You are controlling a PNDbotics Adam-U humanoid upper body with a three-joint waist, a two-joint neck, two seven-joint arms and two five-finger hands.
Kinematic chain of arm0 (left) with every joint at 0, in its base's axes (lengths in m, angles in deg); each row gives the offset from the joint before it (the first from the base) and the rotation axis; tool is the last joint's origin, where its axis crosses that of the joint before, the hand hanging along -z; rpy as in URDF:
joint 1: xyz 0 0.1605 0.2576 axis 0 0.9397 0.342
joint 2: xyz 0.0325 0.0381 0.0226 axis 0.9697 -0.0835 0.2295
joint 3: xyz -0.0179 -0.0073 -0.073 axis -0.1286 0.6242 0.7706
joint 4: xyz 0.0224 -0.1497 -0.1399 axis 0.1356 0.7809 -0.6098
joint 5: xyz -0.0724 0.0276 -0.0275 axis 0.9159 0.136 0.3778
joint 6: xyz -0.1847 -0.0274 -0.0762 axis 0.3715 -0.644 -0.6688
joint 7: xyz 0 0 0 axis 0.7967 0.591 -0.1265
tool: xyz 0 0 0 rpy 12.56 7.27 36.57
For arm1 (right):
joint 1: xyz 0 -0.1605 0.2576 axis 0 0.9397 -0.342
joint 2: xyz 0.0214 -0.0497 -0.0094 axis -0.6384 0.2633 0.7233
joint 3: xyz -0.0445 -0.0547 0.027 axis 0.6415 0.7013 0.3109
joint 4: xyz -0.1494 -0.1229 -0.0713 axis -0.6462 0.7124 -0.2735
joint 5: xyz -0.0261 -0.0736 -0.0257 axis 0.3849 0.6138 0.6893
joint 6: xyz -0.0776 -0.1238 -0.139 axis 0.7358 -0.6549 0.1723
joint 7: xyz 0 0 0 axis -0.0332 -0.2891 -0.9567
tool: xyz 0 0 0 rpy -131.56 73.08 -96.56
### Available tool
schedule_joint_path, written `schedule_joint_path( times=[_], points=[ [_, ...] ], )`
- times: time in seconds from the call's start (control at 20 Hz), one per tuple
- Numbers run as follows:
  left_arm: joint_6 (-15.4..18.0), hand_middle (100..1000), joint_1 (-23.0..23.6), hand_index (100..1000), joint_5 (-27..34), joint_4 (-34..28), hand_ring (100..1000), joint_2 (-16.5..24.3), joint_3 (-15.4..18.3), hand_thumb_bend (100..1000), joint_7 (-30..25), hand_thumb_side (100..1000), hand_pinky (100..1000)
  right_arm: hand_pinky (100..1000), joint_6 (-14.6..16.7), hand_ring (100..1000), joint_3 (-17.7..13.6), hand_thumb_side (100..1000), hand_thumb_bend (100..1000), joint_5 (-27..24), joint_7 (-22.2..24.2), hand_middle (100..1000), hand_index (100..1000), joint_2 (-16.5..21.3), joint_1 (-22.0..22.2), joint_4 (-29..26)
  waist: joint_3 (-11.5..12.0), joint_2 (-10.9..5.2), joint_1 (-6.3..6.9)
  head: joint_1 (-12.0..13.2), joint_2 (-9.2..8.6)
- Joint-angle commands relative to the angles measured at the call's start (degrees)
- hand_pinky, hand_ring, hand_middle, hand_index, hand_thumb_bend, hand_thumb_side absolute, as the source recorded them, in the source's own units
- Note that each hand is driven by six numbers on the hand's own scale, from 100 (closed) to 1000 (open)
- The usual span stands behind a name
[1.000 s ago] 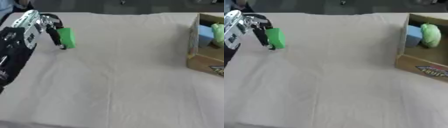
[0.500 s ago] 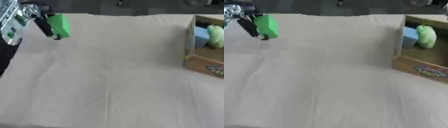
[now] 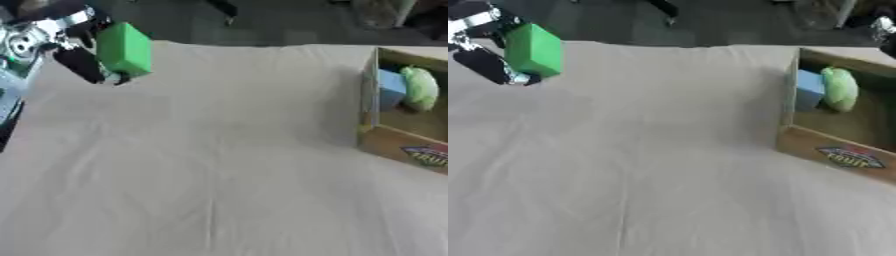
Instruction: Pick up the objects with one hand, pass them to the other hand, and then place them into the box on the other side of the table.
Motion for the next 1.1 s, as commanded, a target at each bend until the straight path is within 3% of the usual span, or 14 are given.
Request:
schedule_joint_path(
  times=[0.05,0.55,0.8,1.1],
  points=[
    [-0.9,548,0.4,522,3.2,-5.7,641,0.2,1.0,100,3.2,113,673,996,0.2,995,-1.0,477,100,-0.4,-0.4,866,974,1.5,-0.5,-1.5,0.0,-0.75,-0.21,-0.2,-0.93],
    [-3.7,534,6.6,517,10.9,-19.3,626,-6.6,-0.7,100,12.7,191,658,992,0.9,994,-0.3,455,100,-0.9,0.3,866,971,1.3,-1.5,-4.3,-0.5,-0.44,-1.11,-0.4,-0.34],
    [-1.7,537,8.2,519,7.6,-18.3,629,-9.4,-3.3,100,17.2,140,659,984,2.3,987,2.0,437,100,0.3,3.2,861,959,1.9,-2.7,-7.9,-0.5,-0.31,-1.22,-0.3,-0.13],
    [1.5,533,8.7,519,3.2,-14.7,627,-11.5,-6.1,100,21.9,108,651,961,6.7,969,8.4,380,100,4.4,7.7,849,936,3.4,-7.8,-8.3,-0.2,-0.48,-1.38,-0.7,0.05]
  ],
)
